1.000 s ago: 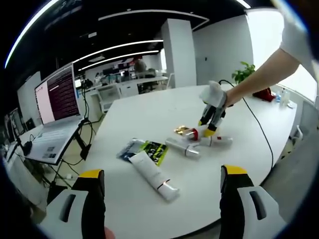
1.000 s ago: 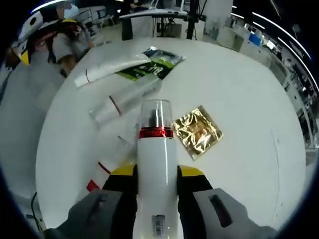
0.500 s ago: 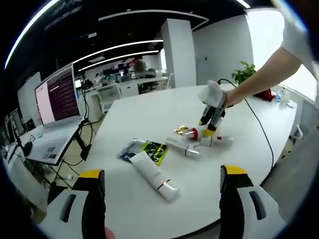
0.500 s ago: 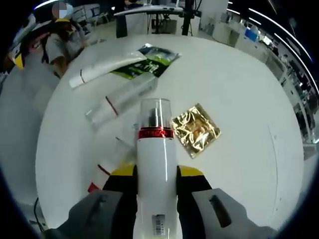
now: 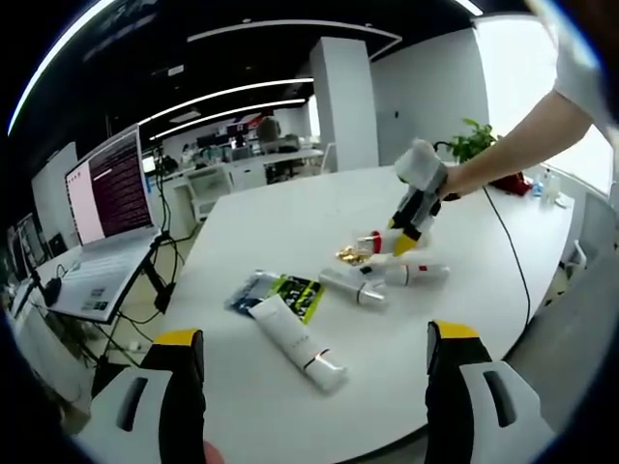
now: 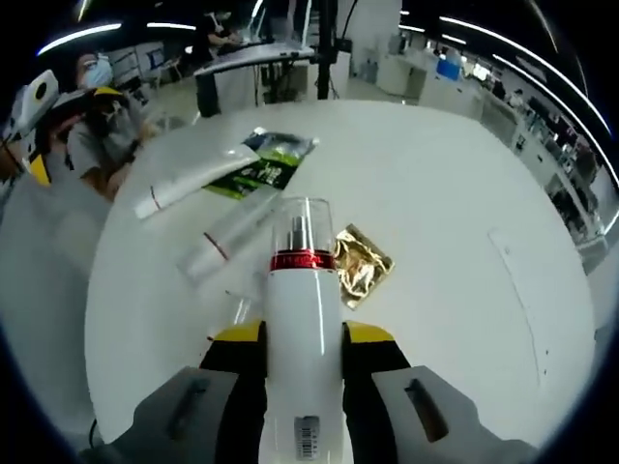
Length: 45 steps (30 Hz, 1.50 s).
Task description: Arrange the skincare products in the storage area until every visible bottle or jar stands upright without overlapping.
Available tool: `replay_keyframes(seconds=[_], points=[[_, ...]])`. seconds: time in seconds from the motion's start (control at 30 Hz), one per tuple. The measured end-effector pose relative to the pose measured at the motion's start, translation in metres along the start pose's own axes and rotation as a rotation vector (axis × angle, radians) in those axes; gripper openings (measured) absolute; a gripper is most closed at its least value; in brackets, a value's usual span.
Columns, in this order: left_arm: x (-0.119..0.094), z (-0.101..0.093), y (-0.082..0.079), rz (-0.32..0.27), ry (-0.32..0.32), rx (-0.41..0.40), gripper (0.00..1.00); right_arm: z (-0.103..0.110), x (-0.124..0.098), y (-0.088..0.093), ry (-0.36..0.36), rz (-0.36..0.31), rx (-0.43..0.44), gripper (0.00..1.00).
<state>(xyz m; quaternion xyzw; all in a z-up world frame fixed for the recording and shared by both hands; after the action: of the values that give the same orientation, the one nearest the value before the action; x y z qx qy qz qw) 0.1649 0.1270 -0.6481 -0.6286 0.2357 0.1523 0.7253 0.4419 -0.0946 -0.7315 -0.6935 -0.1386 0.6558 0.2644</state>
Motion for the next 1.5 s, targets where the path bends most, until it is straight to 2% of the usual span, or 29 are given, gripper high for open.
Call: replay_keyframes(seconds=[0.1,0.23,0.53,0.7,0.83,0.93,1.03,1.23,1.37,1.5], points=[[0.000,0.001,0.001,-0.002,0.002,0.000,0.90,0.002,-0.009,0.000,-0.021,-0.070,0.069,0.28],[0.001,0.002,0.002,-0.003,0.005,0.003,0.90,0.016,-0.026,-0.003,-0.044,-0.166,0.169,0.28],[0.001,0.003,0.001,-0.014,0.017,-0.005,0.90,0.042,-0.047,-0.006,-0.156,-0.412,0.376,0.28],[-0.001,0.003,0.000,-0.030,0.036,-0.030,0.90,0.070,-0.065,-0.011,-0.229,-0.537,0.468,0.28],[-0.001,-0.006,-0.004,-0.032,0.055,0.028,0.90,0.089,-0.077,-0.012,-0.280,-0.639,0.540,0.28],[-0.003,-0.007,-0.006,-0.040,0.086,0.012,0.89,0.103,-0.088,-0.014,-0.325,-0.721,0.587,0.28],[-0.007,-0.006,-0.012,-0.064,0.130,-0.093,0.90,0.114,-0.096,-0.015,-0.356,-0.774,0.606,0.28],[-0.013,-0.012,-0.027,-0.078,0.160,-0.063,0.89,0.135,-0.111,-0.022,-0.397,-0.877,0.634,0.28],[-0.016,-0.020,-0.039,-0.111,0.213,-0.104,0.89,0.146,-0.118,-0.025,-0.422,-0.932,0.643,0.28],[-0.018,-0.023,-0.049,-0.137,0.263,-0.138,0.89,0.156,-0.123,-0.027,-0.435,-0.959,0.629,0.28]])
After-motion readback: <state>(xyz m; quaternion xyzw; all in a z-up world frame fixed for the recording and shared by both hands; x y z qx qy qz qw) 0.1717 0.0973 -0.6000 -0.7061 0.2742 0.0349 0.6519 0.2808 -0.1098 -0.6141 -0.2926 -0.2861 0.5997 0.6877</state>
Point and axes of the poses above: the point that each gripper's makers call its tool centre point, and the gripper's own axes: x roughly forward along the fingers, z roughly to its left, y roughly out of its underside, the point moved 7 cm from there along -x, roughly backward along the fingers, and after that the axes turned 6 degrees about z, right-handed, at the moved point
